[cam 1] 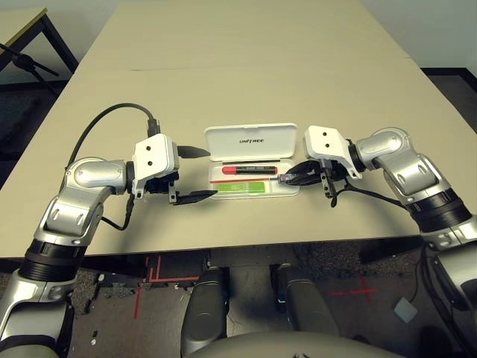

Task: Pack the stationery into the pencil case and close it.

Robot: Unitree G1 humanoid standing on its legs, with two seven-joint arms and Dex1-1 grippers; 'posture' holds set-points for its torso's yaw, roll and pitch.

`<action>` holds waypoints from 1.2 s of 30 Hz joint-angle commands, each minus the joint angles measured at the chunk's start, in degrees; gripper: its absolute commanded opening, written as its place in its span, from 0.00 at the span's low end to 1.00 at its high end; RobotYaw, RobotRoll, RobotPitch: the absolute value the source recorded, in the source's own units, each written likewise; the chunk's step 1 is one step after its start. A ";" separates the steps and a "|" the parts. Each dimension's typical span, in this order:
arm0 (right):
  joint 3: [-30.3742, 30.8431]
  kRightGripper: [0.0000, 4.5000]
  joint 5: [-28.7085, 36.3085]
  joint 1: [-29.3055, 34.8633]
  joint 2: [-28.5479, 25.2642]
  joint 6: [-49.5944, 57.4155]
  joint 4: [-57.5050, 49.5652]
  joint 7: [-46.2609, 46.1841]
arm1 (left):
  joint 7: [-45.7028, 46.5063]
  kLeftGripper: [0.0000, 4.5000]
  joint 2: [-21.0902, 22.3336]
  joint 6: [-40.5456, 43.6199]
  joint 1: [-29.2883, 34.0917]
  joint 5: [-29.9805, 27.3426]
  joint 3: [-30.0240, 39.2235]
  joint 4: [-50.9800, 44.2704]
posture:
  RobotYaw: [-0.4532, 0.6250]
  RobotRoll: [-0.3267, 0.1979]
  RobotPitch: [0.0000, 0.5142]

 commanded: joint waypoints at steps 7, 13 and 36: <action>1.14 0.30 -0.74 1.26 0.71 -1.40 1.25 0.46 | 0.31 1.00 -0.37 0.24 0.29 0.44 -0.90 0.71 | 0.49 0.62 0.24; 0.61 0.82 -0.52 0.80 0.93 -1.86 2.07 0.87 | 1.21 1.00 -0.99 0.75 0.04 0.14 -0.30 1.94 | 0.49 0.62 0.24; -16.66 1.00 11.50 -5.55 -11.36 -6.09 23.04 13.46 | 10.89 0.53 1.90 6.35 -11.80 4.80 3.86 22.83 | 0.45 0.62 0.26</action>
